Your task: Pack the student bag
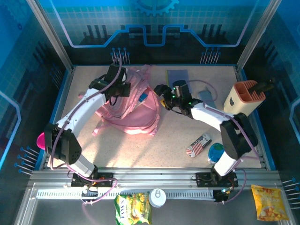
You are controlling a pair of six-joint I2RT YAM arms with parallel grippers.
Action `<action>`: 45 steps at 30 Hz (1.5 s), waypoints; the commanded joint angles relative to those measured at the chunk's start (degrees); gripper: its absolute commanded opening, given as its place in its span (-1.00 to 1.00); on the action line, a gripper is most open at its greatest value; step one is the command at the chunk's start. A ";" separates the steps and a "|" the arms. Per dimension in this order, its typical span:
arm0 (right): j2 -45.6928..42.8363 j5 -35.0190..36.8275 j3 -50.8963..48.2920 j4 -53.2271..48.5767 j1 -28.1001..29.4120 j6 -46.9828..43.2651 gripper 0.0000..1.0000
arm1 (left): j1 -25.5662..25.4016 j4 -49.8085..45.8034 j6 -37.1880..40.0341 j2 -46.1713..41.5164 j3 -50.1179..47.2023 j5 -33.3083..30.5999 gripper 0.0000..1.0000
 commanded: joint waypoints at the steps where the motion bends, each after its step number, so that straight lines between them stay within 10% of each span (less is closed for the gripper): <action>1: -1.59 5.61 0.99 -11.73 -3.15 -13.19 0.63 | 1.86 1.55 1.58 -5.85 -2.95 -1.05 -0.89; 3: 0.40 3.88 4.19 -14.93 -5.64 -18.10 0.63 | 1.91 1.95 1.17 -8.23 -4.51 0.57 -0.22; 13: 22.45 1.85 28.71 -27.28 -12.00 -28.37 0.72 | 1.87 7.61 -6.15 -15.64 -10.66 8.76 0.91; 33: 43.03 1.99 51.43 -43.33 -13.36 -30.09 0.63 | 1.86 9.80 -10.42 -15.71 -12.39 13.44 0.99; 45: 31.00 -0.10 30.77 -41.13 -10.47 -26.08 0.62 | 1.77 11.15 -13.30 -10.67 -9.88 18.31 0.99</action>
